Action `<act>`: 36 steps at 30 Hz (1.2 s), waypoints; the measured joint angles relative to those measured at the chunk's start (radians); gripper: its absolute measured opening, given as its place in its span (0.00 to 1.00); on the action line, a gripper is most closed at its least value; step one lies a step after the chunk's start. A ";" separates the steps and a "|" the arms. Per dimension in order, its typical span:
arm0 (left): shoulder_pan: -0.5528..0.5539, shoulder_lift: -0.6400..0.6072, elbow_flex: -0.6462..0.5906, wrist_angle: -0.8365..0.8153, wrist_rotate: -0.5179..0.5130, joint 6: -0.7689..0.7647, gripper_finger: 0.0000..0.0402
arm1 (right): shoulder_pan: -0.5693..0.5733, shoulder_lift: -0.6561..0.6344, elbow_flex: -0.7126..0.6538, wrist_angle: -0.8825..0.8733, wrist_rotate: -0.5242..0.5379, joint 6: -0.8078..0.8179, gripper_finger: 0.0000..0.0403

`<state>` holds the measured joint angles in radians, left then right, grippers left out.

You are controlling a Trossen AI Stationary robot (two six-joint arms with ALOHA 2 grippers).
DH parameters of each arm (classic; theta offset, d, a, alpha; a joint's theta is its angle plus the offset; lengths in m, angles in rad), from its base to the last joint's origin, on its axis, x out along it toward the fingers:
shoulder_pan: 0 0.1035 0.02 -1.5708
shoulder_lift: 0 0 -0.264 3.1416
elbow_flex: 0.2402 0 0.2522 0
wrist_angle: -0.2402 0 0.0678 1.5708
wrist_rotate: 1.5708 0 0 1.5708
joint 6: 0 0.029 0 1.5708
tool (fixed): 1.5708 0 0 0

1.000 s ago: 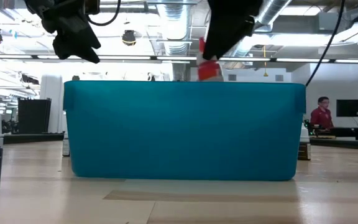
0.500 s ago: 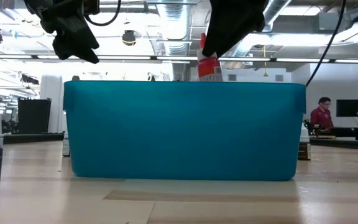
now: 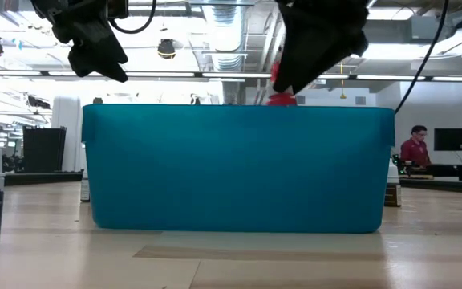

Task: Pick & Place food coloring
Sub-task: Put the big orange food coloring bottle into the blue container, then put the big green food coloring bottle into the blue container

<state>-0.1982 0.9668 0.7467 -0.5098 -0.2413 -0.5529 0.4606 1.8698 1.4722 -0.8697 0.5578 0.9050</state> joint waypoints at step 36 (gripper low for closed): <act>0.000 0.000 -0.001 0.005 0.000 0.017 0.53 | 0.065 -0.065 -0.112 0.074 0.159 0.109 0.06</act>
<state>-0.1982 0.9668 0.7460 -0.5053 -0.2417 -0.5358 0.5255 1.8053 1.3602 -0.7952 0.7165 1.0144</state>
